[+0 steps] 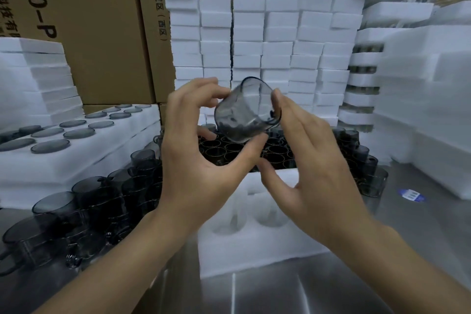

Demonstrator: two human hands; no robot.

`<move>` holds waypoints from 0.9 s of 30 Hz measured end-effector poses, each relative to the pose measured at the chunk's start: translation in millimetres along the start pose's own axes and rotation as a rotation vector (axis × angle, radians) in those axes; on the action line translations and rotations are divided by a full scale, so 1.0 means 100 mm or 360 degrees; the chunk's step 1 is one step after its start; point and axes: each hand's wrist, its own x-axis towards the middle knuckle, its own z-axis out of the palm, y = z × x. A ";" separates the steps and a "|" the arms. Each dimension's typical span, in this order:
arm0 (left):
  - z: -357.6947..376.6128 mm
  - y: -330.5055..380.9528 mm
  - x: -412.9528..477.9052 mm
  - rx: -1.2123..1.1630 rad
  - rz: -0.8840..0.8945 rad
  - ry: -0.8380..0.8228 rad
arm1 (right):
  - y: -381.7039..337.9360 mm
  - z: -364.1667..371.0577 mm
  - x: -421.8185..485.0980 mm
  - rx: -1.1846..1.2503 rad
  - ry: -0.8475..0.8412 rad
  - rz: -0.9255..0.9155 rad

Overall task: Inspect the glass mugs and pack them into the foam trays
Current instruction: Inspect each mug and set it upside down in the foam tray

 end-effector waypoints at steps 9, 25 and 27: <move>0.04 0.01 -0.04 0.0141 0.0043 -0.0174 | -0.03 -0.03 -0.02 -0.0234 -0.0912 0.0107; -0.01 -0.02 0.01 0.0304 -0.0031 0.0030 | -0.06 -0.03 -0.02 -0.0199 -0.1005 0.0200; -0.01 -0.01 0.01 0.0307 -0.0026 0.0021 | -0.05 -0.03 -0.02 -0.0200 -0.1009 0.0204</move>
